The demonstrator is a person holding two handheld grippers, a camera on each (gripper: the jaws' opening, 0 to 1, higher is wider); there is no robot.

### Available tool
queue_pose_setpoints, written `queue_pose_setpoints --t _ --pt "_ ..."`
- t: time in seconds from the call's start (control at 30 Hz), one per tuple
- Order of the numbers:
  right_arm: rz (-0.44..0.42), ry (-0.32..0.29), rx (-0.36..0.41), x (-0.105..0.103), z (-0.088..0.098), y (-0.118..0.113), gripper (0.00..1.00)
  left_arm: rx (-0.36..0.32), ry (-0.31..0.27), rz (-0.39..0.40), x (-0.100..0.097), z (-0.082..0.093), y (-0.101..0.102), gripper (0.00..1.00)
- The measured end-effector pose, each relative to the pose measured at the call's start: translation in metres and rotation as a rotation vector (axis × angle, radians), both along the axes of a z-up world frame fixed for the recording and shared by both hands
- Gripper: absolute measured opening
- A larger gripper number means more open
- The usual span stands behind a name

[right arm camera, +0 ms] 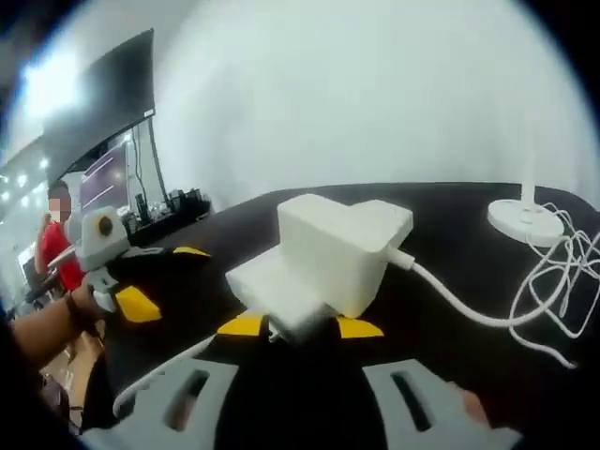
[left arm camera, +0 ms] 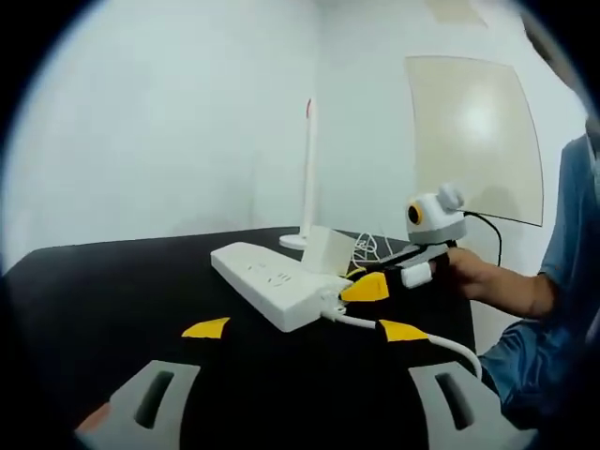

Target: Insert the desk lamp plug into the socket, turn on the power strip switch, turn on the lamp switch, then turn off the lamp switch, turn off the power strip switch, and remove the plug from the socket.

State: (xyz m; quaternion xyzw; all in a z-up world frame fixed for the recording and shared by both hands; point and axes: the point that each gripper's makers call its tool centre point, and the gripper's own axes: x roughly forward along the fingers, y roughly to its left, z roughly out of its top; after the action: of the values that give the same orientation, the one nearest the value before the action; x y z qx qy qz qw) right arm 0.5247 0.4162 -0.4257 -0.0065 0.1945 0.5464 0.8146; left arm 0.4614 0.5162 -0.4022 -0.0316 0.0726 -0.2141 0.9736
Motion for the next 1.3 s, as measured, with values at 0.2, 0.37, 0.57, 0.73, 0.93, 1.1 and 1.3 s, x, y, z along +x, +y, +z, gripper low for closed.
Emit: queue_pose_setpoints --t 0.2,0.37,0.57,0.73,0.93,1.1,1.3 --pt "0.043 -0.029 -0.011 -0.005 -0.003 0.000 0.27 -0.011 -0.033 0.002 -0.004 0.004 -0.004 0.57" --pt "0.112 -0.061 -0.045 0.000 -0.006 -0.001 0.27 0.038 -0.041 -0.002 -0.005 -0.003 -0.010 0.56" --pt "0.150 -0.045 -0.054 0.007 -0.009 0.001 0.27 0.050 -0.053 -0.029 -0.006 -0.003 -0.017 0.56" --pt "0.172 -0.045 -0.055 0.003 -0.007 0.004 0.27 0.002 -0.100 -0.021 -0.010 0.010 -0.015 0.56" --pt "0.189 -0.087 -0.067 0.004 -0.007 0.004 0.27 0.015 -0.091 -0.027 -0.010 0.008 -0.017 0.56" --pt "0.220 -0.063 -0.043 0.000 0.001 -0.005 0.25 0.018 -0.091 -0.021 -0.013 0.010 -0.021 0.56" --pt "0.258 -0.045 0.007 -0.008 0.023 -0.027 0.25 0.015 -0.084 0.008 -0.011 0.010 -0.016 0.56"
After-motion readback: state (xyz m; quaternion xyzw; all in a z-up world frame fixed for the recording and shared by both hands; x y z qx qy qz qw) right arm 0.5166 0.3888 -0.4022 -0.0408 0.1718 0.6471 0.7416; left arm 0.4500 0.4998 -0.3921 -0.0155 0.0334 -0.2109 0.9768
